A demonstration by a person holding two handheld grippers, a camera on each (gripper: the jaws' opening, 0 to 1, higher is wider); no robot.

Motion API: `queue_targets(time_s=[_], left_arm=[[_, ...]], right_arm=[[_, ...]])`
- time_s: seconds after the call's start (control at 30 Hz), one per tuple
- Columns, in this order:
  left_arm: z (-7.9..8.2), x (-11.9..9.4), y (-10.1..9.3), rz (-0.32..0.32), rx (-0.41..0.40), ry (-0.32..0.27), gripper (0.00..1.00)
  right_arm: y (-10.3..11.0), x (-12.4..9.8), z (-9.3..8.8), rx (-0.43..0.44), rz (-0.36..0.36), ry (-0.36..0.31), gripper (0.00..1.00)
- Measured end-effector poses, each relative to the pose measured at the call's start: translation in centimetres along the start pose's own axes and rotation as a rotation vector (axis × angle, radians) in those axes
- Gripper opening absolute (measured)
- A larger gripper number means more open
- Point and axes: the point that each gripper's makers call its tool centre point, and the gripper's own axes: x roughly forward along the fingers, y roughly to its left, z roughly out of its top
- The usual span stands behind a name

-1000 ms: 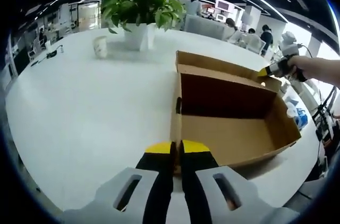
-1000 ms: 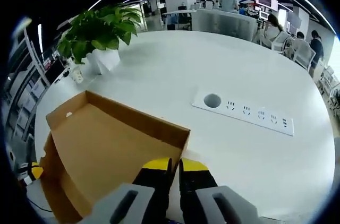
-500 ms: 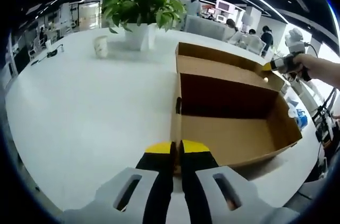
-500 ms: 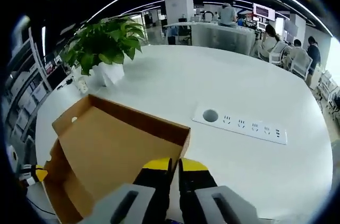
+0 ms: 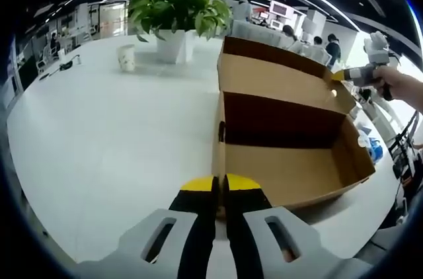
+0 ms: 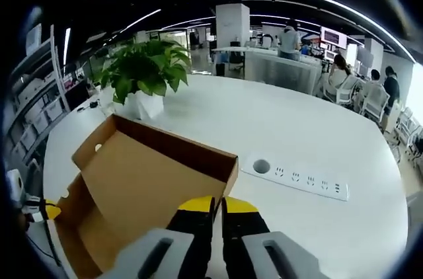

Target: Operate the shoe box by opening the lid, removing the specified soft item, and placing it in the target area until the item is outside and the box remains undamaged.

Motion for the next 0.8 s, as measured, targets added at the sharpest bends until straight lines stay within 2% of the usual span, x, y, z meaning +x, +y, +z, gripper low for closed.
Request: queue_targets(time_s=[0.2,0.57,0.8], left_arm=[[0.0,0.0,-0.1,0.002,0.004,-0.002,0.01],[-0.1,0.0,-0.2,0.005,0.002,-0.009,0.01],[-0.1,0.0,-0.1,0.006,0.0,-0.011,0.01]], right_arm=[[0.0,-0.7,0.2,-0.002,-0.001,-0.031,0.0],[0.9,-2.5,1.2,-0.062,0.013,-0.113,0.0],[1.3,-3.8,1.4,-0.058,0.028,-0.157,0.0]])
